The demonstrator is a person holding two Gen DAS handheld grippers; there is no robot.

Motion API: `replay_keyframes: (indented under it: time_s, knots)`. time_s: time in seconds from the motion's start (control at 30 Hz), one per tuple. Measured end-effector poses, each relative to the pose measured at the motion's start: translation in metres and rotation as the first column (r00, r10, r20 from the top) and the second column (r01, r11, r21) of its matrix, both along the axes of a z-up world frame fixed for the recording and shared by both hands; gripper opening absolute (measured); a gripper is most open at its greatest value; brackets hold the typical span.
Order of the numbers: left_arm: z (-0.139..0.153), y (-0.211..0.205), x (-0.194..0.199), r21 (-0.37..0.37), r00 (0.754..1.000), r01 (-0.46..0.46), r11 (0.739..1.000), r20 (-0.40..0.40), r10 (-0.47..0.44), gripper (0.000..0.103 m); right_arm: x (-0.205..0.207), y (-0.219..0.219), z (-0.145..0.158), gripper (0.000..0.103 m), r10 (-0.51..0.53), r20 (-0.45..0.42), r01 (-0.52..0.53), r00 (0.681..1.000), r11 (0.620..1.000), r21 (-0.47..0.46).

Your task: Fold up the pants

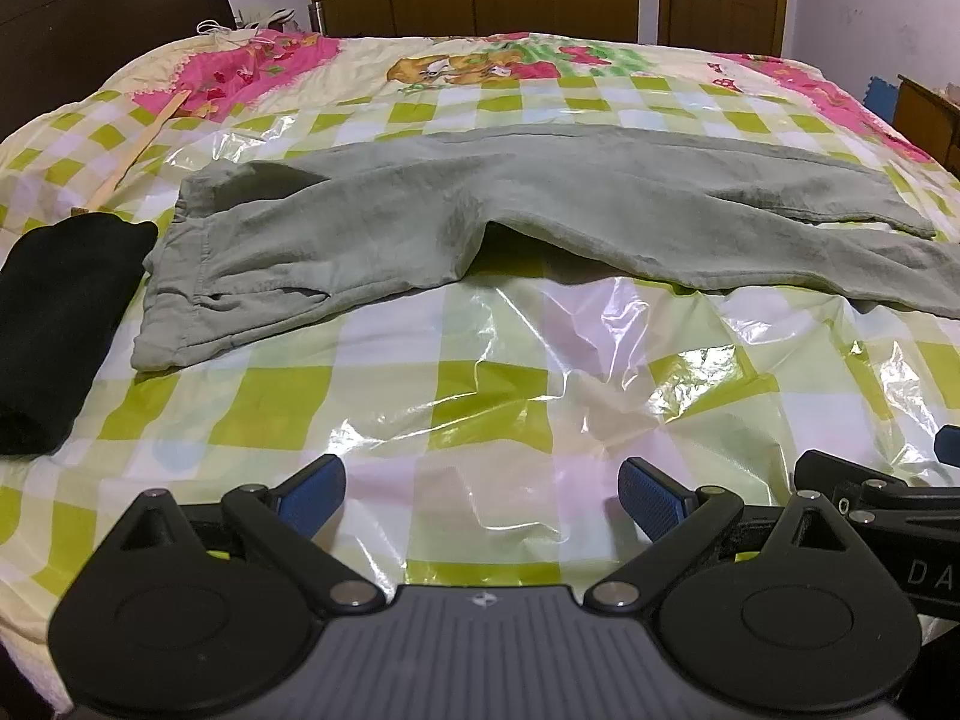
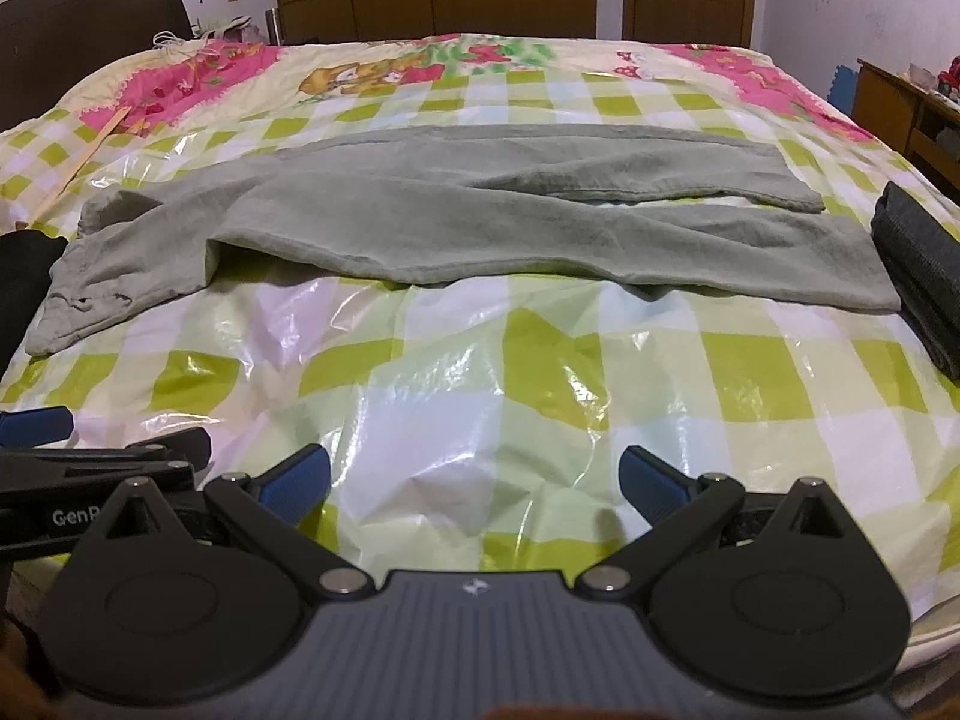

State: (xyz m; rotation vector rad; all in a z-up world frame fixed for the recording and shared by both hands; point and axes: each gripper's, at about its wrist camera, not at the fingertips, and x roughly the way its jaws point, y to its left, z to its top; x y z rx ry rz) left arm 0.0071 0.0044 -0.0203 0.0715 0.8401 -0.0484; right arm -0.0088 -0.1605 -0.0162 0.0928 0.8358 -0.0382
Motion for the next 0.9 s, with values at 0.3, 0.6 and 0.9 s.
replay_keyframes:
  time_s: [0.3, 0.6, 0.9]
  knots:
    - [-0.001, -0.001, 0.0, 0.008, 1.0, -0.001, 1.0, 0.003, 0.001, 0.103, 0.0, -0.002, -0.001, 0.102, 0.0, -0.001, 0.0, 1.0, 1.0, 0.007]
    - [0.002, 0.001, 0.0, 0.001, 1.0, -0.001, 1.0, 0.008, 0.001, 0.103, 0.0, 0.0, -0.001, 0.102, 0.002, 0.002, -0.002, 1.0, 1.0, 0.014]
    - [0.032, 0.03, 0.014, 0.016, 0.996, 0.061, 0.998, 0.061, -0.062, 0.103, 0.021, 0.013, 0.026, 0.102, 0.075, 0.065, -0.078, 0.995, 0.996, 0.049]
